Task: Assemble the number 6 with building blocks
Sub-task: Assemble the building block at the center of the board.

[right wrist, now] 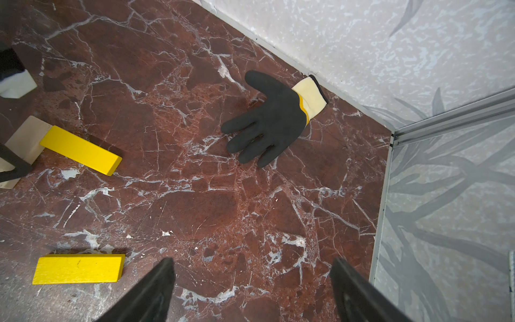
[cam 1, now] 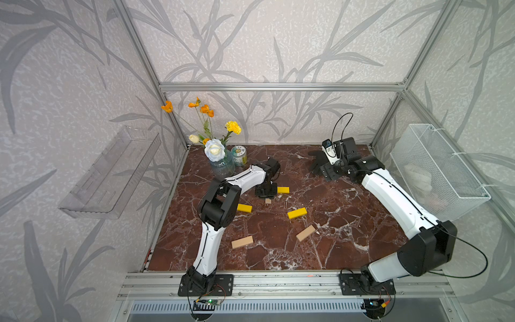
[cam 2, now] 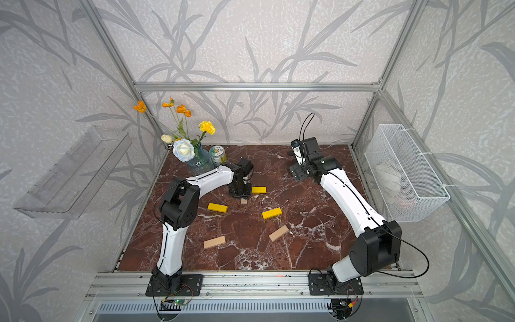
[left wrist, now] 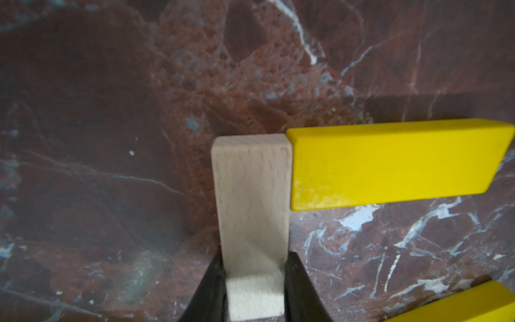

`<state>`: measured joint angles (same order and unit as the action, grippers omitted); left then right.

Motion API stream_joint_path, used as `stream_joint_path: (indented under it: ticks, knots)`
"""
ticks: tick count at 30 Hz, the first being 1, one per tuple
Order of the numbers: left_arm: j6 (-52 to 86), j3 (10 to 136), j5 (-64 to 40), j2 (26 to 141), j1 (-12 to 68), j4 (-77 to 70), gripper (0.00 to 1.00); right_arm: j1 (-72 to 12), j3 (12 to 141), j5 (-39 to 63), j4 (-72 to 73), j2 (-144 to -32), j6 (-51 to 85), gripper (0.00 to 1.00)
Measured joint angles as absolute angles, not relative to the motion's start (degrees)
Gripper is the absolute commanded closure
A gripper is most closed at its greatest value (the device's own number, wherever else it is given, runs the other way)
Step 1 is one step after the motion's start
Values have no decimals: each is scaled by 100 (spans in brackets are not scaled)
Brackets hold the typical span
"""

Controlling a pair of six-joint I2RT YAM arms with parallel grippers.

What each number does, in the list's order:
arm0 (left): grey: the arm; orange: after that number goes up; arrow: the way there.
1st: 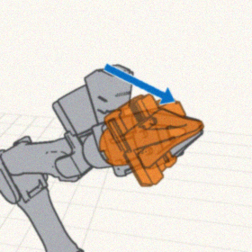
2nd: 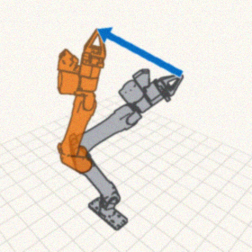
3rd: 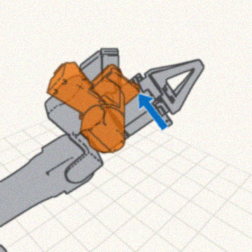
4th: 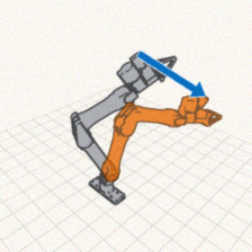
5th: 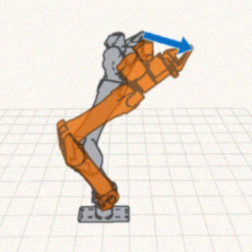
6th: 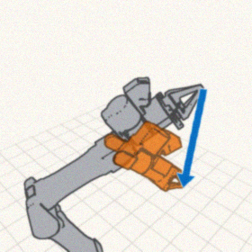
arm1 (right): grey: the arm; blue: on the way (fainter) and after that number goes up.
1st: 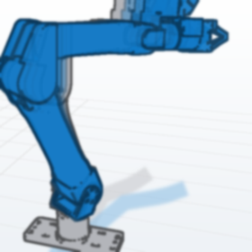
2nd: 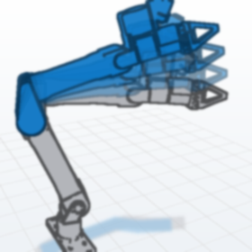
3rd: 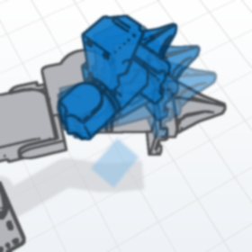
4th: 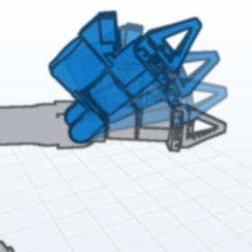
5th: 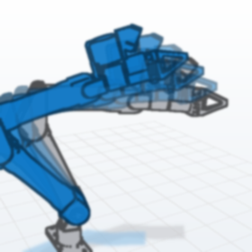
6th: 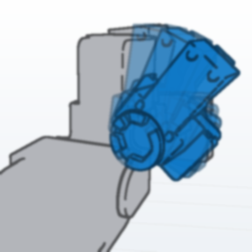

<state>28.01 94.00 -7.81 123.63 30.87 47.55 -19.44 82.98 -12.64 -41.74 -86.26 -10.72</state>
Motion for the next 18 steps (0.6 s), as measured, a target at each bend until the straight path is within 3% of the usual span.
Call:
stream_joint_path:
  ticks: [3,5,7,10,18]
  knots:
    - [2801,9391,-779,12363,3105,4753,87,-1944,8274,-1280,-4169,-8608,-1072,12]
    - [2801,9384,-773,12359,3107,4751,80,-1944,8263,-1291,-4165,-8608,-1072,11]
    - [2801,9365,-768,12348,3109,4733,60,-1944,8248,-1304,-4163,-8608,-1072,11]
    - [2781,9321,-760,12320,3122,4709,44,-1944,8232,-1306,-4160,-8608,-1074,9]
    - [2786,9085,-646,12138,3151,4694,32,-1944,8075,-1306,-4139,-8512,-1070,6]
